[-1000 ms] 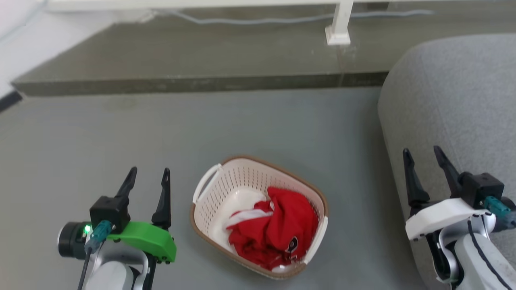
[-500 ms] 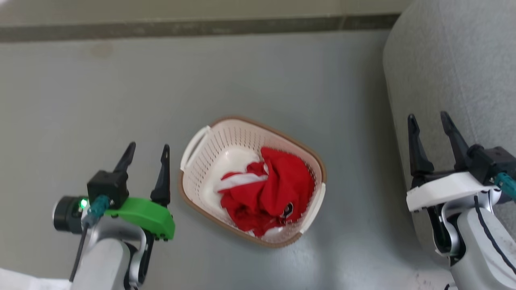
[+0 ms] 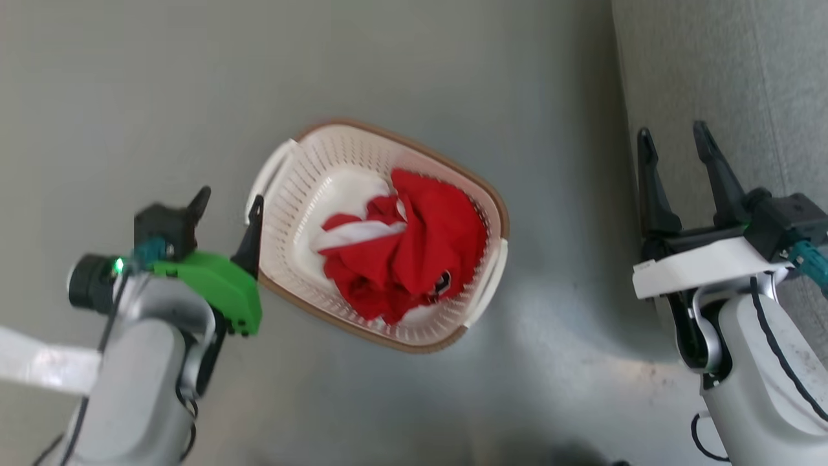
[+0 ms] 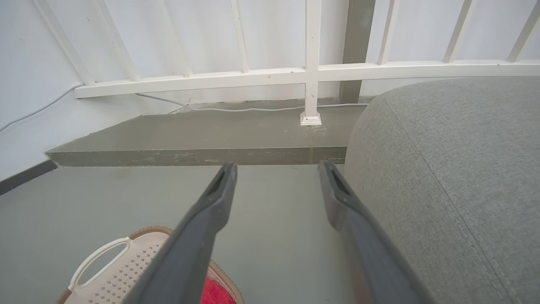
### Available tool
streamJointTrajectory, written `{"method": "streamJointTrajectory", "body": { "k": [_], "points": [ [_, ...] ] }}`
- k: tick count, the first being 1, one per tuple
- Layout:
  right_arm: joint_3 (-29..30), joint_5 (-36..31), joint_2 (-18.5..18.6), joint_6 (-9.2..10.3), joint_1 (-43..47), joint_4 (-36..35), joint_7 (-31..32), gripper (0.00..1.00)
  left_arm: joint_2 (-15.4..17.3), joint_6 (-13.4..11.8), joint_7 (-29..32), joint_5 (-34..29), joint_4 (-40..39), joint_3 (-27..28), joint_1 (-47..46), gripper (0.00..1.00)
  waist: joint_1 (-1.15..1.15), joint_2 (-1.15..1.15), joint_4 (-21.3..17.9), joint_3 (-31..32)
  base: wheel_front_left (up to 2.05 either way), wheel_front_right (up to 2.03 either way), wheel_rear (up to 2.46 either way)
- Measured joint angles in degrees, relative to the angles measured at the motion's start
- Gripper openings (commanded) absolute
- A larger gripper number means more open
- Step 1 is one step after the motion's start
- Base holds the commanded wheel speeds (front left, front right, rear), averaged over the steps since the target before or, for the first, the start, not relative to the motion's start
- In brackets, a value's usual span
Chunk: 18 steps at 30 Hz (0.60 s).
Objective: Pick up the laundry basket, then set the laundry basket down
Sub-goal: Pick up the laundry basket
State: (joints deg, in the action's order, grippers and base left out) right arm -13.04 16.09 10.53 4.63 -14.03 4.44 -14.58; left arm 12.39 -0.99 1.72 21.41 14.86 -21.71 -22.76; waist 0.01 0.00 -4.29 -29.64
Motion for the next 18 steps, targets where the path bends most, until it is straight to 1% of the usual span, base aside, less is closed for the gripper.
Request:
{"method": "streamJointTrajectory", "body": {
  "k": [3,12,14,18],
  "points": [
    [-0.2,-0.1,-0.4,-0.09,-1.1,-0.5,0.0,1.00,0.5,1.4,2.5,1.3,2.2,-0.1,-2.9,1.00,0.00,0.00,-0.9,-2.4,0.00,0.00,0.00],
    [-0.8,-0.1,-2.7,-0.60,-5.1,-1.9,0.0,1.00,4.1,5.0,10.2,2.6,8.8,1.0,-12.0,1.00,0.00,0.00,-4.3,-9.5,0.00,0.00,0.00],
    [-1.0,-0.1,-3.5,-1.08,-6.0,-2.3,0.0,1.00,5.1,5.1,11.6,3.0,9.8,1.3,-13.9,1.00,0.00,0.00,-5.1,-11.1,0.00,0.00,0.00],
    [-1.2,-0.1,-4.5,-1.16,-7.8,-3.1,0.0,1.00,6.6,6.1,14.1,3.1,11.5,1.6,-17.8,1.00,0.00,0.00,-6.9,-14.3,0.00,0.00,0.00]
  ]
}}
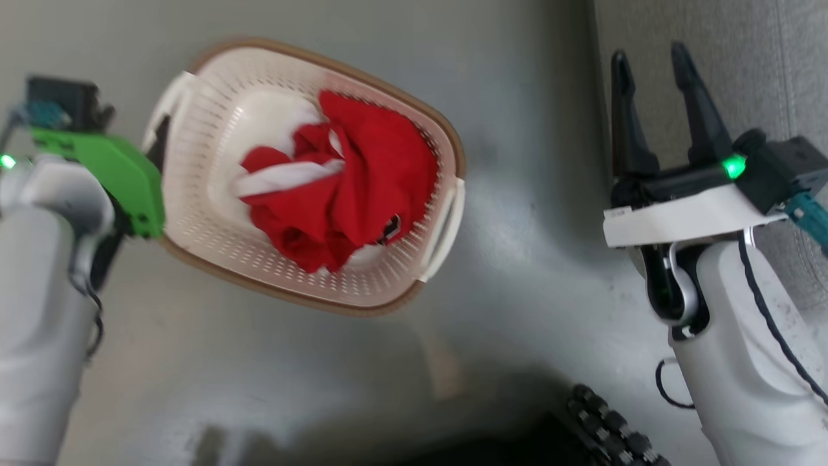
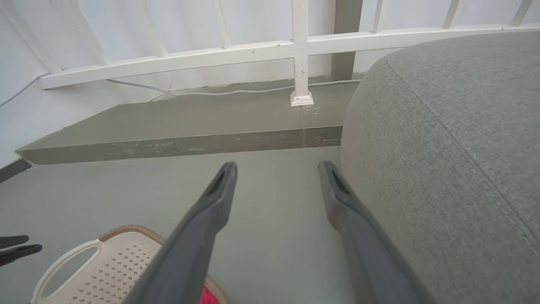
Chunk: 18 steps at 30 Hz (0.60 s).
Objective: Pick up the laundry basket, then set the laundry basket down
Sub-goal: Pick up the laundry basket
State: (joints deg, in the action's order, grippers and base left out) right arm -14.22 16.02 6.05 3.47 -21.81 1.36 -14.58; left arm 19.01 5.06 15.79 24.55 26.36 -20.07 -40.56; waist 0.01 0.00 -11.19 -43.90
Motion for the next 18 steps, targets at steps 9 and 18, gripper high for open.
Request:
{"method": "streamJointTrajectory", "body": {
  "k": [9,18],
  "points": [
    [0.9,-0.1,-1.0,-0.42,-3.8,-0.7,0.0,1.00,1.8,1.0,1.5,0.1,4.4,0.4,-5.8,1.00,0.00,0.00,-3.3,-7.0,0.00,0.00,0.00],
    [1.2,-0.1,-2.0,-0.70,-4.9,-0.2,0.0,1.00,2.2,1.3,0.7,0.4,8.2,0.3,-7.6,1.00,0.00,0.00,-5.5,-10.5,0.00,0.00,0.00]
  ]
}}
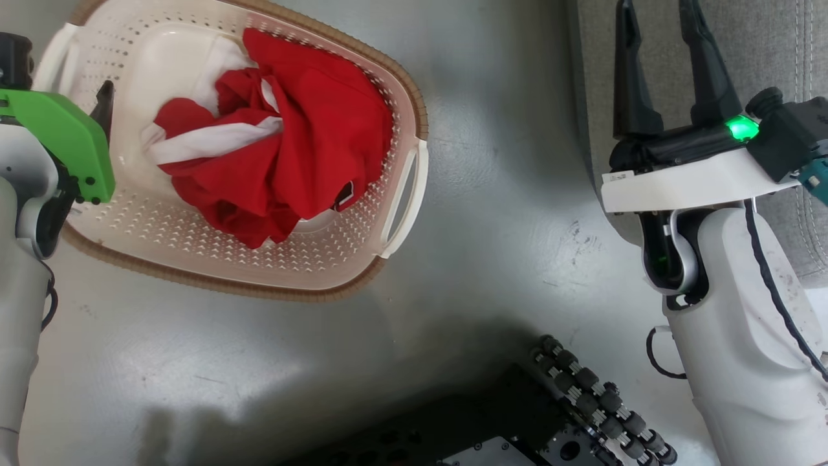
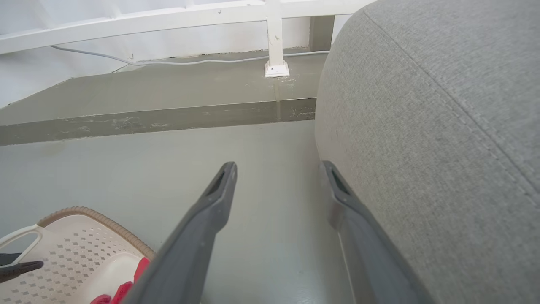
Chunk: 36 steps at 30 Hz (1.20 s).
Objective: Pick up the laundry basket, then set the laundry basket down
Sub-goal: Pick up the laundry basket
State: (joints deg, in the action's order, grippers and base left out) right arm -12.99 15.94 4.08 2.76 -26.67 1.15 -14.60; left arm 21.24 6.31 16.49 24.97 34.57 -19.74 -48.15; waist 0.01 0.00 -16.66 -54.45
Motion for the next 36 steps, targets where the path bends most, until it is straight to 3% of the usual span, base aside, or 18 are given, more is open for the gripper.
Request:
{"method": "streamJointTrajectory", "body": {
  "k": [9,10,11,12,15,17,30,36],
  "points": [
    [0.6,0.0,-0.5,-0.73,-0.3,1.1,0.0,1.00,0.2,0.5,-1.5,0.1,4.0,-0.4,-1.6,1.00,0.00,0.00,-0.7,-0.9,0.00,0.00,0.00],
    [0.8,0.0,-0.5,-0.74,-0.4,1.2,0.0,1.00,0.2,0.5,-2.0,0.1,4.2,-0.4,-1.6,0.78,0.00,0.00,-0.7,-0.9,0.00,0.00,0.00],
    [0.9,0.0,-0.5,-0.75,-0.5,1.2,0.0,1.00,0.2,0.5,-2.0,0.1,4.6,-0.5,-1.8,0.78,0.00,0.00,-0.7,-0.9,0.00,0.00,0.00],
    [1.0,0.0,-0.6,-0.78,-0.5,1.3,0.0,1.00,0.2,0.5,-2.1,0.1,5.0,-0.6,-2.0,0.22,0.00,0.00,-0.7,-0.9,0.00,0.00,0.00],
    [1.2,0.0,-0.6,-1.23,-0.9,1.5,0.0,1.00,0.5,0.7,-2.7,0.1,6.1,-0.6,-2.4,0.00,0.00,0.00,-0.6,-0.9,0.00,0.00,0.00],
    [1.3,0.0,-0.7,-1.25,-1.1,1.5,0.0,1.00,0.3,1.6,-3.2,0.1,6.5,-1.1,-2.4,0.00,-0.01,0.00,-0.6,-0.8,0.00,0.00,0.00],
    [3.1,-0.9,-0.8,-1.68,-1.1,2.5,0.0,1.00,-1.3,1.4,-6.0,0.2,12.1,-1.1,-3.0,0.00,-0.01,0.00,0.3,0.3,0.00,0.00,0.00],
    [3.9,-1.0,-0.9,-1.75,-1.0,3.1,0.0,1.00,-4.2,-0.5,-6.5,2.6,15.7,0.0,-2.3,0.00,-0.01,0.00,1.5,1.7,0.00,0.00,0.00]
  ]
}}
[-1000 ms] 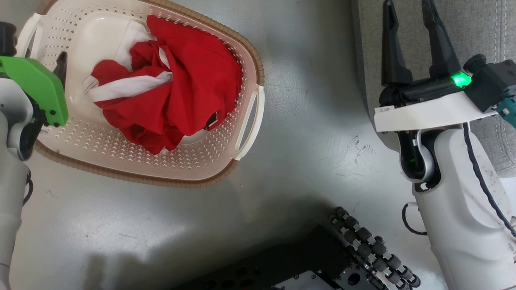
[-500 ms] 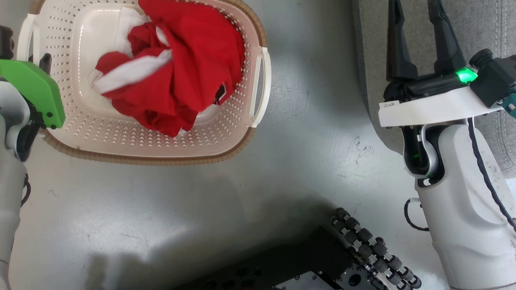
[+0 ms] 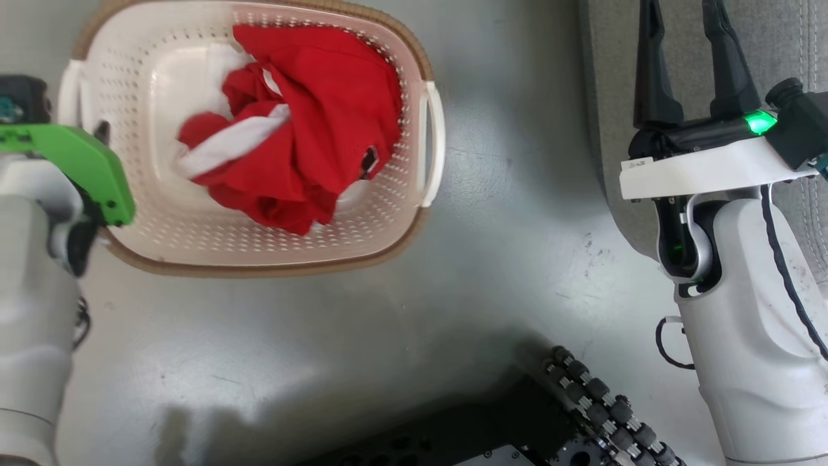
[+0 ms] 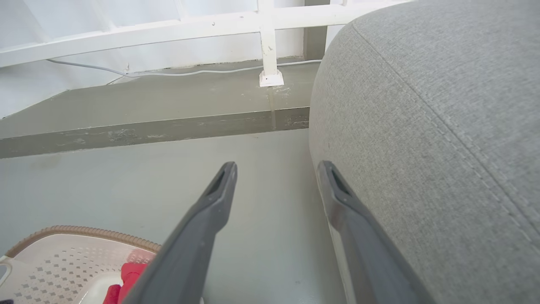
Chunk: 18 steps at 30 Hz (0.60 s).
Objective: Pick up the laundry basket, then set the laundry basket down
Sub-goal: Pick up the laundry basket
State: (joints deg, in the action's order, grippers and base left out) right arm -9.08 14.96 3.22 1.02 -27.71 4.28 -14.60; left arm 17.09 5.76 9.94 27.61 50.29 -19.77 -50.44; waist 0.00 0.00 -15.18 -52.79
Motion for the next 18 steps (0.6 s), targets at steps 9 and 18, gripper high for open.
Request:
{"method": "streamJointTrajectory", "body": {
  "k": [9,18],
  "points": [
    [0.9,-0.5,0.0,-0.52,0.1,0.4,0.0,1.00,-3.8,-1.5,-0.2,4.0,4.5,2.7,3.6,0.00,0.00,0.00,2.4,1.9,0.00,0.00,0.00],
    [1.4,-0.9,0.0,-1.09,0.1,0.4,0.0,1.00,-5.6,-1.7,-0.5,6.0,6.7,3.4,4.9,0.00,0.00,0.00,3.4,2.6,0.00,0.00,0.00]
  ]
}}
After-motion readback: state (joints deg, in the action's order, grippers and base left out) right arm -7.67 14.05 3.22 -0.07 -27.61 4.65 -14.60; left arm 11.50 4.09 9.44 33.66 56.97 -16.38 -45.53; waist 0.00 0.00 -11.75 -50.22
